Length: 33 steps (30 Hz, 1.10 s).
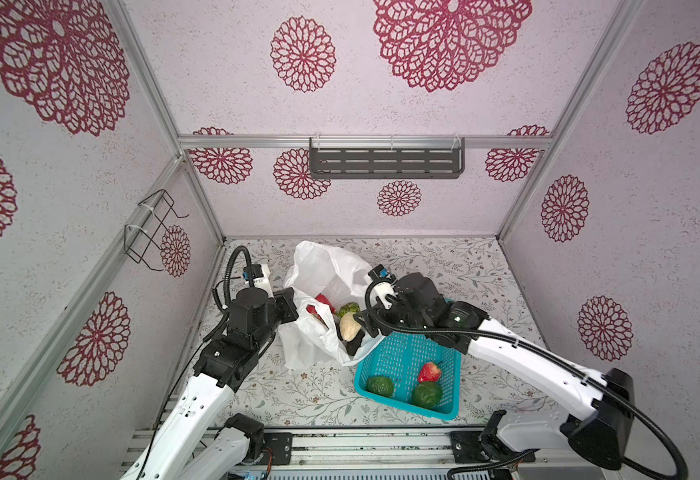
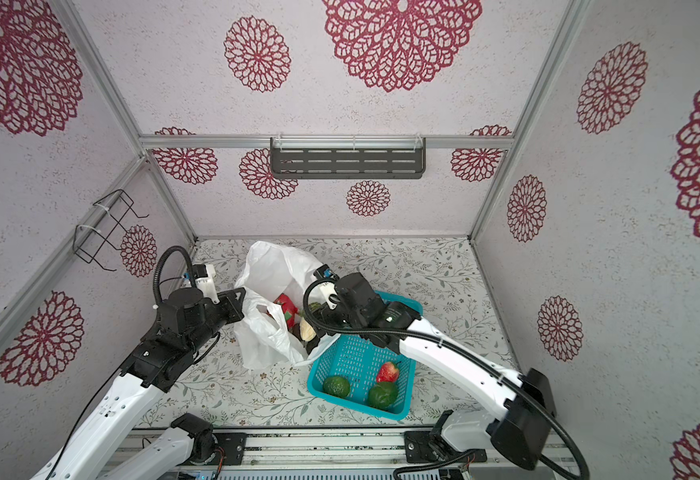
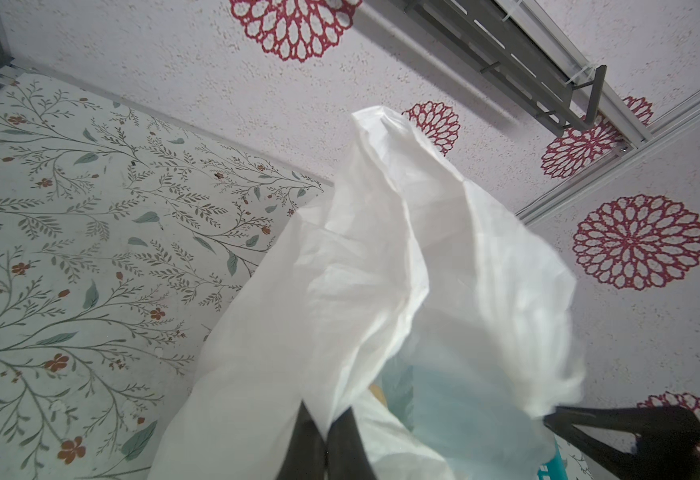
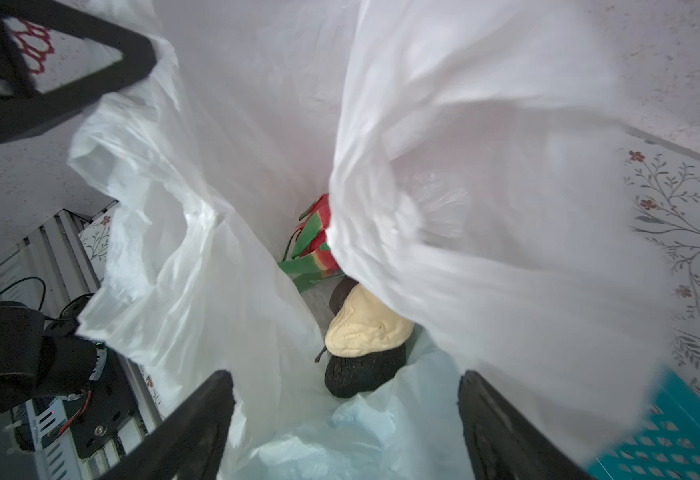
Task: Place the fruits into the plastic bag
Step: 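Open the right gripper and withdraw it from the bag, then lower the right gripper and grasp the red-green fruit in the basket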
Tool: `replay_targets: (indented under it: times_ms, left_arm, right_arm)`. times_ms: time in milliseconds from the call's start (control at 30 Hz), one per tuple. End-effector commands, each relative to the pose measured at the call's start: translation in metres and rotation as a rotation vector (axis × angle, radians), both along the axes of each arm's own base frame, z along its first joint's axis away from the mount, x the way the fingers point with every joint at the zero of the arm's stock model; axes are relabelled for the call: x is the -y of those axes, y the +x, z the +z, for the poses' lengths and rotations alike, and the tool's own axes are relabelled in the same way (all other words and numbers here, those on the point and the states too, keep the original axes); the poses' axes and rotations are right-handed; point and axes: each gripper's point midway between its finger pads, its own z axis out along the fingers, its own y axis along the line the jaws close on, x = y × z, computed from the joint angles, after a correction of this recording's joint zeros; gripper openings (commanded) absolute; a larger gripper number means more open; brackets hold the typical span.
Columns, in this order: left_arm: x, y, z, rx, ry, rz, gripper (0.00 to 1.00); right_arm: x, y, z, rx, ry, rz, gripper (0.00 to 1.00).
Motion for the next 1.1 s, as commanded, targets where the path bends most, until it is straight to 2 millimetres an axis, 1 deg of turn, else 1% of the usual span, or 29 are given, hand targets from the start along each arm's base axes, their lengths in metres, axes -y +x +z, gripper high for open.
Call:
replay_targets:
  times_ms: [0,67,100,167,200,367,467,533,633,733,833,967,1067]
  left_arm:
    - [-0.002,0.001,0.008,0.028,0.0,0.012,0.0]
    - [-0.001,0.002,0.007,0.032,0.004,0.011,0.0]
    - [-0.001,0.003,0.007,0.033,0.005,0.01,0.0]
    - [0.001,0.006,0.006,0.033,0.006,0.005,0.0]
    - [0.003,0.008,0.006,0.033,0.007,0.001,0.0]
    - [0.012,0.019,0.005,0.022,0.007,-0.025,0.0]
    - [0.015,0.022,0.004,0.017,0.003,-0.032,0.0]
    - [0.014,0.021,0.004,0.018,0.004,-0.03,0.0]
    - [0.012,0.019,0.005,0.023,0.009,-0.025,0.0]
    - [0.01,0.016,0.004,0.022,0.012,-0.021,0.0]
    - [0.008,0.014,0.002,0.019,0.013,-0.015,0.0]
    - [0.007,0.014,-0.002,0.015,0.016,-0.012,0.0]
    - [0.007,0.014,-0.001,0.018,0.019,-0.011,0.0]
  right_arm:
    - [0.048,0.002,0.032,0.123,0.056,-0.18,0.89]
    - [0.082,0.001,0.025,0.138,0.05,-0.309,0.92]
    - [0.094,0.0,0.018,0.133,0.035,-0.353,0.93]
    - [0.113,-0.006,-0.011,0.078,-0.043,-0.407,0.94]
    - [0.118,-0.01,-0.025,0.039,-0.087,-0.415,0.94]
    - [0.133,-0.035,-0.118,-0.251,-0.369,-0.433,0.95]
    - [0.134,-0.051,-0.159,-0.388,-0.493,-0.393,0.95]
    - [0.14,-0.057,-0.179,-0.441,-0.574,-0.399,0.94]
    - [0.149,-0.061,-0.196,-0.477,-0.667,-0.42,0.94]
    - [0.156,-0.064,-0.206,-0.497,-0.723,-0.427,0.95]
    - [0.161,-0.068,-0.216,-0.535,-0.742,-0.431,0.95]
    - [0.158,-0.071,-0.228,-0.585,-0.715,-0.423,0.94]
    - [0.153,-0.067,-0.235,-0.609,-0.681,-0.414,0.89]
